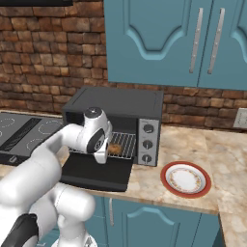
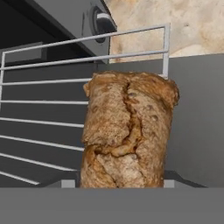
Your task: Pull the toaster oven rack outwards. Pick up the baguette from the plate and place it on the toaster oven rack. Close the toaster oven door fully and set the temperature to the lowest setting.
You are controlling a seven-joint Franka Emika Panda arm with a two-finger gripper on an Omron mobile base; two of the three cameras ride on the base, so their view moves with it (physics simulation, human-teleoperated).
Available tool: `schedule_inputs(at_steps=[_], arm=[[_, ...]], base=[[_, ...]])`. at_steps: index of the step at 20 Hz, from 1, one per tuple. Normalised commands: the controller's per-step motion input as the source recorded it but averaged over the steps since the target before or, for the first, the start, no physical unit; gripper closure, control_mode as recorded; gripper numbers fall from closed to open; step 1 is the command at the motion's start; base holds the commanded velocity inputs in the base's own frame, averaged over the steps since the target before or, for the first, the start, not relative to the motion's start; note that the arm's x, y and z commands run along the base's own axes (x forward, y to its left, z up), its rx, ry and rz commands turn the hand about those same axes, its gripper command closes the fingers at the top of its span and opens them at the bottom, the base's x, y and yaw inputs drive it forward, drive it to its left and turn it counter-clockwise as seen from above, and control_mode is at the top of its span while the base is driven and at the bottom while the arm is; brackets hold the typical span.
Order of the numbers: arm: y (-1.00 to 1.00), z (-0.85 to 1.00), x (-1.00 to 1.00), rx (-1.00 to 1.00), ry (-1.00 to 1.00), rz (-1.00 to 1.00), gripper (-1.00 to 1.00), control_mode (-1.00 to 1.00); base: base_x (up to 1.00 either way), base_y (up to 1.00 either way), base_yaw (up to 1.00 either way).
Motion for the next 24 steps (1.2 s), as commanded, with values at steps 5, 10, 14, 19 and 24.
schedule_inputs(at_steps=[5, 10, 14, 19, 24], arm=[[0.00, -0.03, -0.03, 0.01, -0.27, 0.00, 1.00, -1.00], [0.00, 0.00, 0.10, 0.05, -0.13, 0.00, 1.00, -1.00], [0.02, 0.00, 0.63, 0.00, 0.02, 0.00, 1.00, -1.00], [0.00, -0.25, 0.09, 0.02, 0.06, 0.01, -1.00, -1.00], [0.00, -0.02, 0.00, 0.02, -0.02, 0.01, -1.00, -1.00]], base=[[0.00, 0.00, 0.00], [0.00, 0.00, 0.00], [0.00, 0.00, 0.00], [0.00, 0.00, 0.00], [0.00, 0.00, 0.00]])
